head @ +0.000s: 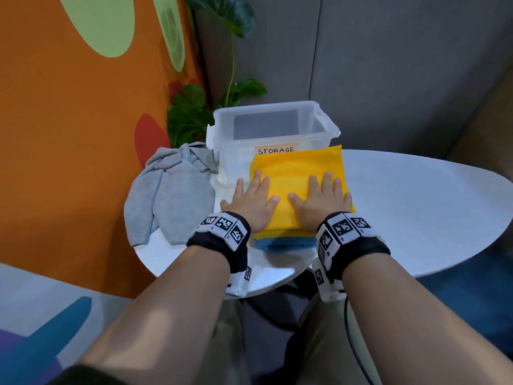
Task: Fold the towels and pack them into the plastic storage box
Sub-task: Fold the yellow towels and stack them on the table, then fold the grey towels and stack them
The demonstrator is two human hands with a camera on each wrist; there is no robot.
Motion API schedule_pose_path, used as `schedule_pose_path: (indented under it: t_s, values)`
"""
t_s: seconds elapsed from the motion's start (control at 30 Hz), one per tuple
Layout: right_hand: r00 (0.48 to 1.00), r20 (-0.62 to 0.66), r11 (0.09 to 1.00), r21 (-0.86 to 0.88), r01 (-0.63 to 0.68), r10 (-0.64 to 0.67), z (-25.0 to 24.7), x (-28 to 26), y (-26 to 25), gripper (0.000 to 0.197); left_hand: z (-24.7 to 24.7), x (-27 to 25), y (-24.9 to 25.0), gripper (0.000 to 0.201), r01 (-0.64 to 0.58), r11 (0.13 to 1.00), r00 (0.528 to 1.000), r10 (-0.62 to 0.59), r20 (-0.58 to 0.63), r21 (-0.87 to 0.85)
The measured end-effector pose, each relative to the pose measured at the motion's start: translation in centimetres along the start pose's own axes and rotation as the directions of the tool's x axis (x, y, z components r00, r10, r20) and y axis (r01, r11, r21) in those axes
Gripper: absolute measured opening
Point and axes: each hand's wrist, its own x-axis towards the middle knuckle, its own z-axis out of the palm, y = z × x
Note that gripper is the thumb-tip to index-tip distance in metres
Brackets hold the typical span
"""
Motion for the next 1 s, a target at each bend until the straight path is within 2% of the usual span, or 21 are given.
schedule_pose_path:
  t_s: [0.23, 0.4, 0.53, 0.63, 0.77, 0.87, 0.93, 1.0]
  values:
    - [0.999, -0.027, 0.999, -0.032, 0.039, -0.039, 0.4, -0.1, 0.3, 0.075, 0.4, -0.1, -0.4, 0.060, -0.005, 1.000, 1.000, 0.005, -0.016, -0.026]
    - [0.999, -0.020, 0.998, -0.045, 0.040, -0.041, -0.1, -0.5, 0.2, 0.074, 0.2, -0.7, -1.4, 0.061, -0.002, 1.000, 0.997, 0.001, -0.078, -0.011]
    - [1.000, -0.021, 0.998, -0.064, -0.017, 0.015, -1.0, -0.7, -1.0, 0.070, -0.5, -1.2, -3.7, 0.060, 0.105, 0.991, 0.982, -0.116, -0.147, -0.077]
    - [0.998, -0.064, 0.999, -0.023, -0.024, 0.022, -1.7, -1.1, -3.1, 0.060, -1.0, -1.7, -6.7, 0.054, 0.275, 0.960, 0.941, -0.280, -0.193, -0.053]
    - [0.985, -0.122, 0.991, 0.029, 0.130, -0.125, -2.4, -2.0, -6.7, 0.054, -1.4, -3.0, -10.1, 0.053, 0.457, 0.889, 0.888, -0.454, -0.067, 0.032]
    - [0.954, -0.159, 0.964, 0.032, 0.262, -0.254, -2.6, -2.7, -9.4, 0.051, -1.6, -3.6, -12.5, 0.057, 0.537, 0.842, 0.843, -0.535, -0.049, 0.045]
    - [0.926, -0.178, 0.935, 0.061, 0.348, -0.333, -2.5, -3.3, -11.1, 0.049, -1.5, -4.3, -13.7, 0.057, 0.533, 0.846, 0.846, -0.533, -0.022, 0.024]
    - [0.905, -0.171, 0.905, 0.112, 0.411, -0.390, -2.3, -3.7, -12.6, 0.045, -1.4, -4.9, -14.5, 0.058, 0.491, 0.871, 0.871, -0.491, 0.004, 0.024]
